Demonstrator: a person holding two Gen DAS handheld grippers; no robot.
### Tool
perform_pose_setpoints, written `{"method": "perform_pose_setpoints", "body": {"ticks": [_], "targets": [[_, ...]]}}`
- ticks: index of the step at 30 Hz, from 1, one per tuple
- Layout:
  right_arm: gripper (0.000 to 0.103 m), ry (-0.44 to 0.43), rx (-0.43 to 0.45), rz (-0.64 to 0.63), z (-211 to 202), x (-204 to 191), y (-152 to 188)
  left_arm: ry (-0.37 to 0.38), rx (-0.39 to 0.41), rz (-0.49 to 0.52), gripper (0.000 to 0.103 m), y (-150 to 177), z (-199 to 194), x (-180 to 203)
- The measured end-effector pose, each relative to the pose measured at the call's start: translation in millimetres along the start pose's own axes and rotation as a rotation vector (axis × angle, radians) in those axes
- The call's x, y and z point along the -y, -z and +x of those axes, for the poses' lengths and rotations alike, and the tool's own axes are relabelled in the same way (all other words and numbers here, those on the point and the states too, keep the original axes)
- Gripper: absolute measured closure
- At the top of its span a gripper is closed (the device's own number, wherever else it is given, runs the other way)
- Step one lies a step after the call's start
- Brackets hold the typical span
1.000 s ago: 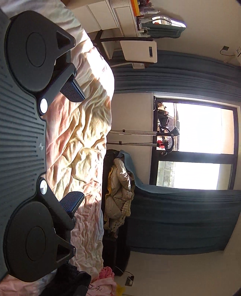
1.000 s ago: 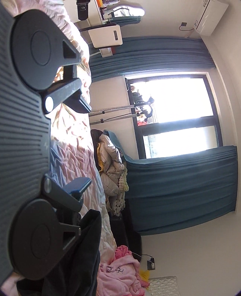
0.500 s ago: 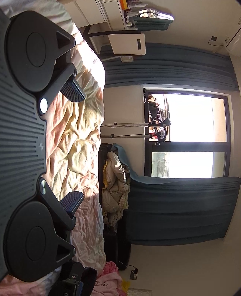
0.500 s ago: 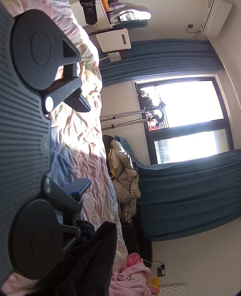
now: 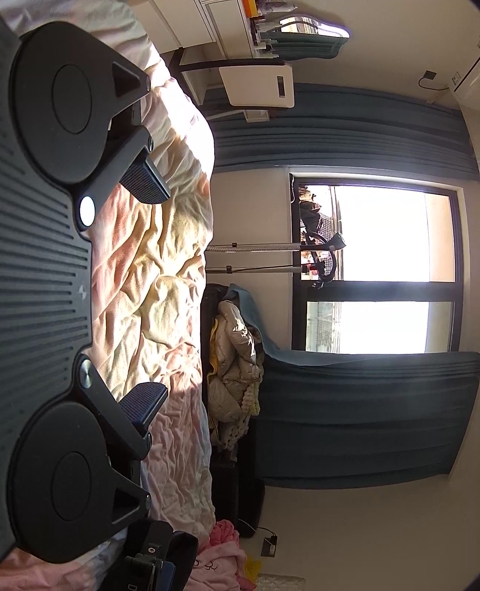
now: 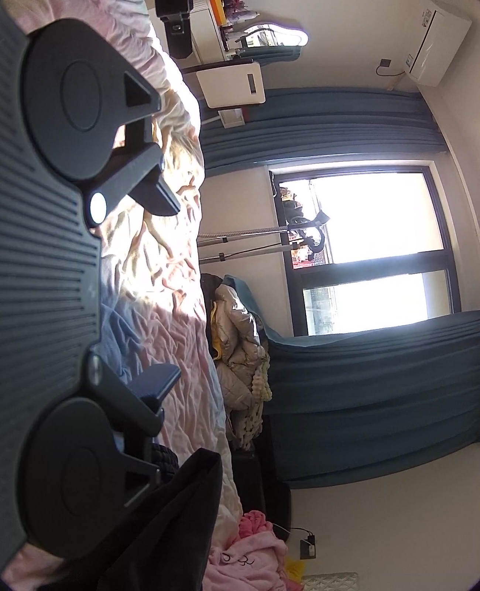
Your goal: Fold clothes
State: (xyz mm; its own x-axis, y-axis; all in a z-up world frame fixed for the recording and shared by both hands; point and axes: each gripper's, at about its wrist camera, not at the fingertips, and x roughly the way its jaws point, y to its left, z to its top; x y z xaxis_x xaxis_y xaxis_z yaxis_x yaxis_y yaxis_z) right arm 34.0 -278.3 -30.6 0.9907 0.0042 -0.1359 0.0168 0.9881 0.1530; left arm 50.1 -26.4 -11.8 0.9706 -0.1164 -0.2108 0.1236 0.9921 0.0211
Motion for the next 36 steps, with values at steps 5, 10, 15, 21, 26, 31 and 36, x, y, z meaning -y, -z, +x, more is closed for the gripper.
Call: {"method": "perform_pose_setpoints", "body": {"ticks": [5,10,15,21,26,31,36], "targets": [[0.011,-0.003,0.004,-0.002,0.5,-0.1,0.6,-0.008,-0.004,0.005,0.0,1.9,0.9,1.3],[0.005,-0.006,0.009,-0.005,1.0,-0.2,1.2,-0.011,-0.01,0.006,0.0,3.0,2.6,1.5],[0.0,-0.014,0.009,-0.014,1.5,-1.6,1.8,-0.014,-0.014,0.01,0.0,2.4,5.3,1.3],[0.0,-0.021,0.001,-0.018,2.7,-2.6,2.7,-0.032,0.015,0.029,0.0,3.8,3.6,3.9],[0.0,-0.019,0.001,-0.017,2.8,-2.6,2.6,-0.032,0.02,0.041,0.0,4.1,3.6,5.7],[0.0,-0.019,0.001,-0.016,3.1,-2.3,3.2,-0.03,0.014,0.037,0.0,4.3,4.7,5.4],[0.0,-0.019,0.0,-0.016,3.4,-2.1,3.2,-0.033,0.01,0.033,0.0,4.4,4.3,5.1]]}}
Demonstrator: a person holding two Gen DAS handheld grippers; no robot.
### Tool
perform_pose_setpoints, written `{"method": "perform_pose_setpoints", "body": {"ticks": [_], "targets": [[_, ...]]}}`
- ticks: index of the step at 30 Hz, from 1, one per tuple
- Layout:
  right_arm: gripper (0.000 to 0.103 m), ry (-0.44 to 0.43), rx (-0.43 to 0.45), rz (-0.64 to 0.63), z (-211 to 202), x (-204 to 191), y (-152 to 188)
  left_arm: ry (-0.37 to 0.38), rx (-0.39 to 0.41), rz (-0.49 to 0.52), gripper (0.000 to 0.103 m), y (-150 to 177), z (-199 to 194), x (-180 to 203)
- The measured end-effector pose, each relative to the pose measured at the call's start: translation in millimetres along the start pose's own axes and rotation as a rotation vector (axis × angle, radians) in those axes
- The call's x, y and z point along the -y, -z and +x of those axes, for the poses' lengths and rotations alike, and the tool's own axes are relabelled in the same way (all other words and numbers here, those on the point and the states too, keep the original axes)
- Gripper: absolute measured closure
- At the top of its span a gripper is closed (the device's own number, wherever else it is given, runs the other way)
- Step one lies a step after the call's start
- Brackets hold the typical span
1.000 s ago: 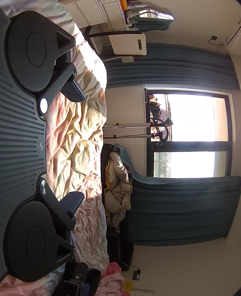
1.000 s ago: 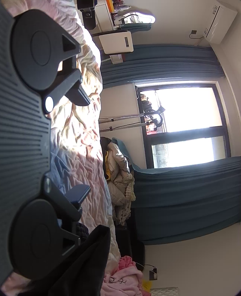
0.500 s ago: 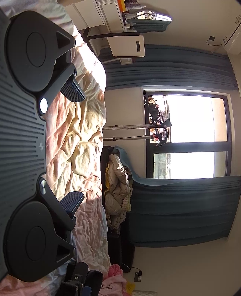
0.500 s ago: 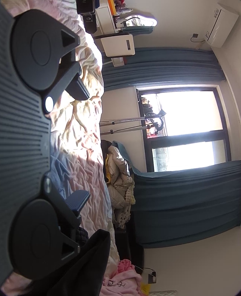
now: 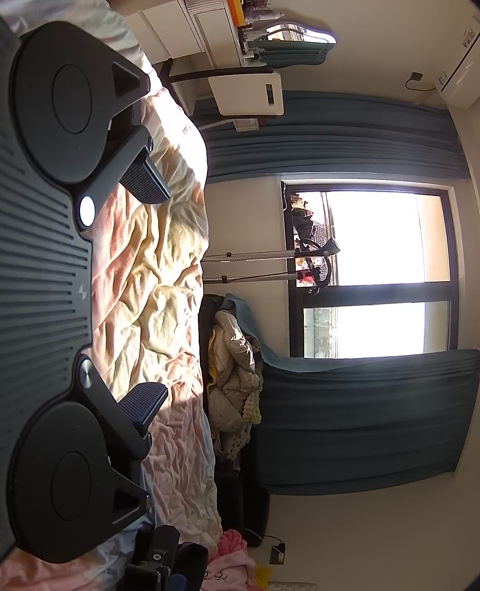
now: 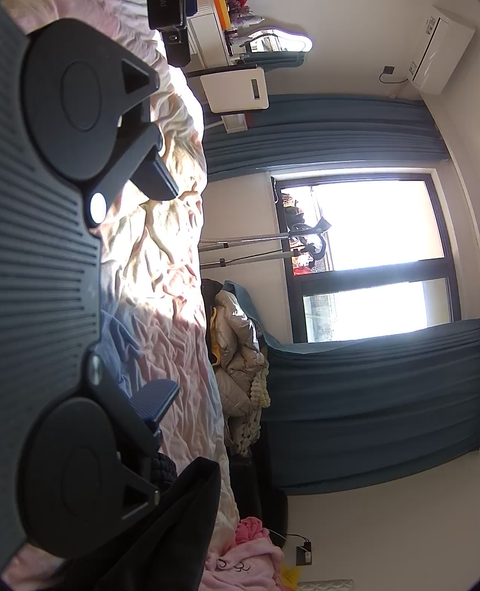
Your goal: Fold clothes
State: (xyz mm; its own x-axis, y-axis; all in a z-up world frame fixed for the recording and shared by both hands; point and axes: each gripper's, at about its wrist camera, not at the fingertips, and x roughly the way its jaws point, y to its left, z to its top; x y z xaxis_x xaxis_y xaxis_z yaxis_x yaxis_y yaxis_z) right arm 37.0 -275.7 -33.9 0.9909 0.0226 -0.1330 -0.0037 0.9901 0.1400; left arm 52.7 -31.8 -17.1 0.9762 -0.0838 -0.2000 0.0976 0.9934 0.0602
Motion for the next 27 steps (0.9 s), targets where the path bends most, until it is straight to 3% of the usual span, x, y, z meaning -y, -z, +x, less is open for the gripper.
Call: {"method": "perform_pose_setpoints", "body": {"ticks": [27], "targets": [[0.0,-0.003,-0.007,-0.004,0.3,-1.4,0.6,-0.01,-0.029,-0.008,0.0,-1.0,5.0,-0.3]]}}
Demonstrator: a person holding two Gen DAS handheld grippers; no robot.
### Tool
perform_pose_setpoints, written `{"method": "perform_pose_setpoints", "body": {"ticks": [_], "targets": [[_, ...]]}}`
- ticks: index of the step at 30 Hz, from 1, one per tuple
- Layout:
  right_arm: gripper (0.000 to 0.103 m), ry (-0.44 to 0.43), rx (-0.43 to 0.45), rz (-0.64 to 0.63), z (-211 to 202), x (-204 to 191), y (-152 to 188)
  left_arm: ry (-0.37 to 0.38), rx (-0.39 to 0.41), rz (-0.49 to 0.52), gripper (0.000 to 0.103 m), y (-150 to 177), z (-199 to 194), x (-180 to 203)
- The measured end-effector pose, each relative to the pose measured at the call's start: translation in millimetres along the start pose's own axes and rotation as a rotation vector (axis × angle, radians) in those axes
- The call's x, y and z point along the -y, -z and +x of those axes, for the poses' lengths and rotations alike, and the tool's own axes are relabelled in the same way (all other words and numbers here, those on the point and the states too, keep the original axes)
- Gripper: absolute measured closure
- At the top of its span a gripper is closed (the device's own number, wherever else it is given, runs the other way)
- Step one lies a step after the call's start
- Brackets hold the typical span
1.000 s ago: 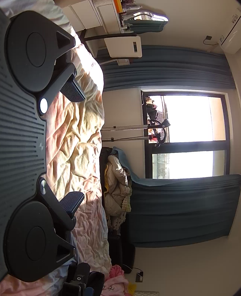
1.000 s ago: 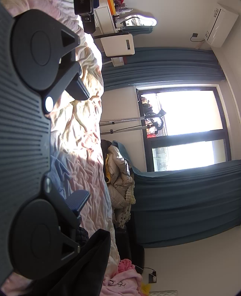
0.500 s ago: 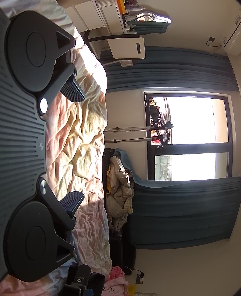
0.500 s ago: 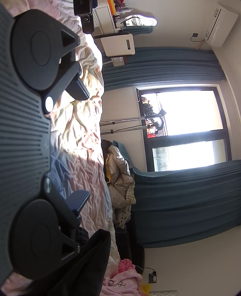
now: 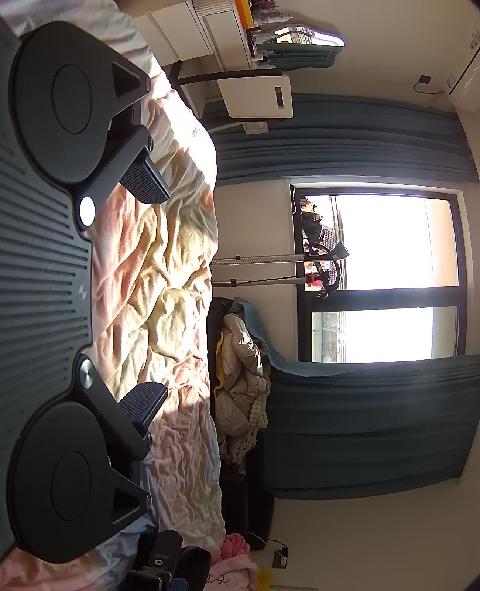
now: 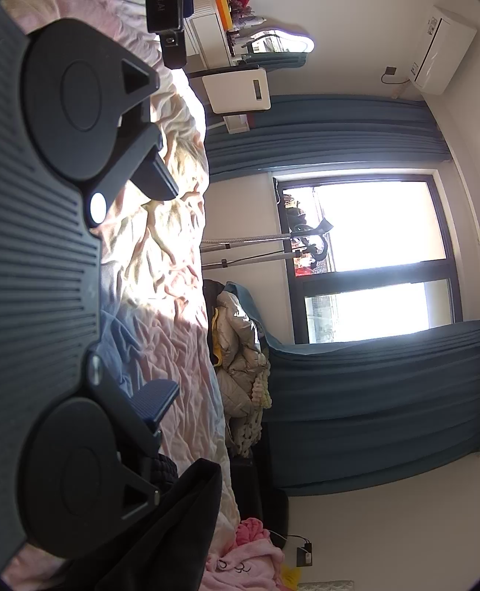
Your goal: Fold clothes
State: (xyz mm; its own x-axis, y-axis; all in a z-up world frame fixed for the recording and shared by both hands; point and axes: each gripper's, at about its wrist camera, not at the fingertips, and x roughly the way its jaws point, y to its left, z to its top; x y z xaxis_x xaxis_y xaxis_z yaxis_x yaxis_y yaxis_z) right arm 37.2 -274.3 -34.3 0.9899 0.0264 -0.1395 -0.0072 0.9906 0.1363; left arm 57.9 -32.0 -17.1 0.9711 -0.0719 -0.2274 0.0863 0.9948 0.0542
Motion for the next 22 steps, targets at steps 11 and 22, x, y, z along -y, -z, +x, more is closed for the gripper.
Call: {"method": "perform_pose_setpoints", "body": {"ticks": [11,22], "targets": [[0.0,-0.005,-0.013,-0.007,2.9,-1.0,0.5,-0.054,-0.014,-0.021,0.0,0.0,1.9,-4.3],[0.0,-0.008,-0.02,-0.017,4.6,-2.4,1.7,-0.029,-0.01,0.005,0.0,1.9,-0.7,-1.4]]}}
